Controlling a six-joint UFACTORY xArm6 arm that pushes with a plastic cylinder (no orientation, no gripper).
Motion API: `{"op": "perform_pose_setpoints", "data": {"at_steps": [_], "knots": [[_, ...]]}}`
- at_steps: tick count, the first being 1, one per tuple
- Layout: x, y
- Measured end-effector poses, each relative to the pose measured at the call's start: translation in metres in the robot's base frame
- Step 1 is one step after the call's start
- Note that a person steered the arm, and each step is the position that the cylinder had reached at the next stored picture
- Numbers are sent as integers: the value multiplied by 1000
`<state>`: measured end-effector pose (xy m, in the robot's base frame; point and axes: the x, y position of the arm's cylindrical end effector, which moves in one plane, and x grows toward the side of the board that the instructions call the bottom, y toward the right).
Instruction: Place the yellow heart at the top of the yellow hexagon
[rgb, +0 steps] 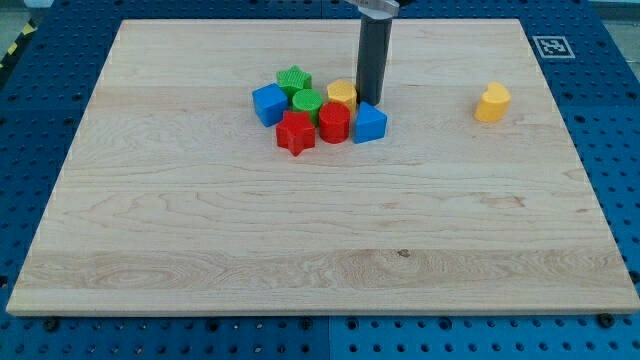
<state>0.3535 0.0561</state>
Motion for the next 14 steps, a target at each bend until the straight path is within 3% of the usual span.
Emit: {"op": "perform_pose_setpoints", "data": {"at_steps": [2,3,4,5,6,7,8,10,11,12,14], "knots": [[-59,90],[-54,163],[-2,224],[38,223],[35,156],[-11,71],[-29,51],[-21,122],[-41,139],[-59,109],[-36,4]]}}
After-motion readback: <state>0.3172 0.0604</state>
